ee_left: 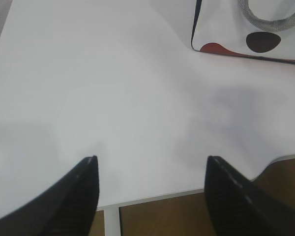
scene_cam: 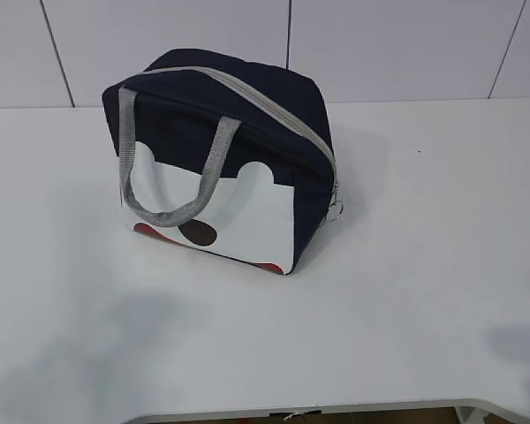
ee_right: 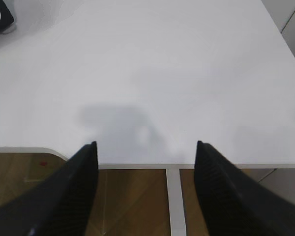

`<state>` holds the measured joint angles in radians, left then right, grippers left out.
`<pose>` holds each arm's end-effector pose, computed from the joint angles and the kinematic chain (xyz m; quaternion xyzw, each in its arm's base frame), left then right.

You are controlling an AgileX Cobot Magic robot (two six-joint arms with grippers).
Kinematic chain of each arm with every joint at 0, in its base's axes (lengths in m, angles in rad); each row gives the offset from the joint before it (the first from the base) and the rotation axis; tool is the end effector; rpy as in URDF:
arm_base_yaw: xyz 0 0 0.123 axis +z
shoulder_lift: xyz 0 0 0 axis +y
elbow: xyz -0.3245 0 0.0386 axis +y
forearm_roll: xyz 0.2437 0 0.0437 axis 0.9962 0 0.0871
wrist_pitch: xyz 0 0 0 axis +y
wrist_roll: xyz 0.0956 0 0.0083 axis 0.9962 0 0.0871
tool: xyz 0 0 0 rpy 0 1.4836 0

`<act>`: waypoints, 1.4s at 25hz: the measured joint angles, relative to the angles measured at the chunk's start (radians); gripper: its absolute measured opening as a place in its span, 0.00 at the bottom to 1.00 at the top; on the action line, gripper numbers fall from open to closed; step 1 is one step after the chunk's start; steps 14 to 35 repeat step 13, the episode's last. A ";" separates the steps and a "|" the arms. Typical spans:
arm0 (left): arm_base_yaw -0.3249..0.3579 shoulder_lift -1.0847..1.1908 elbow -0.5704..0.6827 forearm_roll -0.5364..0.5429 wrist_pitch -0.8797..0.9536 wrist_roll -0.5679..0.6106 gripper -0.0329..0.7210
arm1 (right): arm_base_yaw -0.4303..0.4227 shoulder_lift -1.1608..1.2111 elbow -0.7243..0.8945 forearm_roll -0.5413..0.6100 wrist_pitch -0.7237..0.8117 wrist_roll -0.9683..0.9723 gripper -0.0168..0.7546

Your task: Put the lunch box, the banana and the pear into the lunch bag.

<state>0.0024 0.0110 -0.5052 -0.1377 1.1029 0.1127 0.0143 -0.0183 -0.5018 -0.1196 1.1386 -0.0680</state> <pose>-0.0475 -0.0119 0.2721 0.0515 0.8619 -0.0398 0.5028 -0.0529 -0.0112 0.2665 -0.0304 0.8659 -0.0728 0.4940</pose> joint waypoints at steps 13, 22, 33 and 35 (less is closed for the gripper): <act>0.000 0.000 0.000 0.000 0.000 -0.001 0.69 | 0.000 0.000 0.000 0.000 0.000 0.000 0.70; 0.000 0.000 0.000 0.000 0.000 -0.001 0.69 | 0.000 0.000 0.000 0.000 0.000 0.000 0.70; 0.000 0.000 0.000 0.000 0.000 -0.001 0.69 | 0.000 0.000 0.000 0.000 0.000 0.000 0.70; 0.000 0.000 0.000 0.000 0.000 -0.001 0.69 | 0.000 0.000 0.000 0.000 0.000 0.000 0.70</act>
